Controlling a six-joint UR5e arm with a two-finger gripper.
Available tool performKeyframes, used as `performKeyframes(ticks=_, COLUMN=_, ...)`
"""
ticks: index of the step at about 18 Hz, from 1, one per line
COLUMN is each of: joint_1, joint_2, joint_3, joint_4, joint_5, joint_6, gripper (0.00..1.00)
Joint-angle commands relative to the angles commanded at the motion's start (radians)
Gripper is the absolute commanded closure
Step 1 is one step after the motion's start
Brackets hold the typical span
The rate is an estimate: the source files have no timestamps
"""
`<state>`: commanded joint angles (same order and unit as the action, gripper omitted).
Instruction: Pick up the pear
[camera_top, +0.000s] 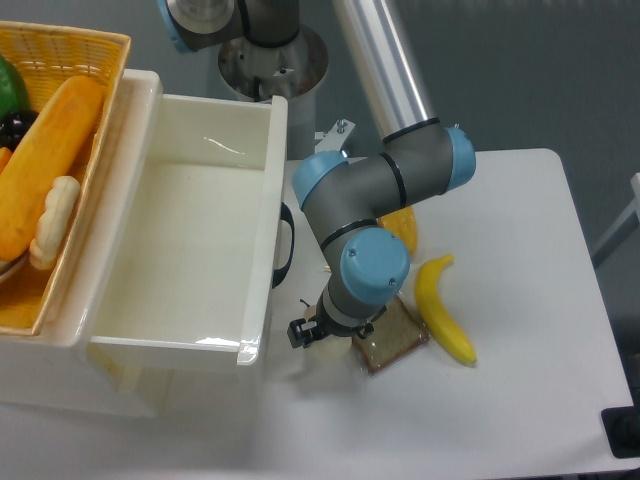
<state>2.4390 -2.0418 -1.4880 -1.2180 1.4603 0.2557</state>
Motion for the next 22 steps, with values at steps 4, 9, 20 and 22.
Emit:
performKeyframes(ticks=4, joint_1=0.032, joint_2=0.040, joint_3=0.003, joint_4=-0.002, joint_5=0.000, joint_6=0.201, gripper=0.37)
performKeyframes(ticks=9, joint_1=0.077, joint_2=0.078, joint_3=-0.005, joint_4=-0.009, joint_5=-0.002, joint_6=0.466, gripper=0.42)
performKeyframes(ticks=20, joint_1=0.121, joint_2=0.124, joint_3=-0.012, joint_4=-0.064, joint_5=0.014, joint_6=0.643, gripper=0.44)
performKeyframes(ticks=22, joint_1=0.132, joint_2=0.129, joint_3=-0.017, joint_4=-0.069, joint_5=0.014, joint_6=0.660, gripper=0.44)
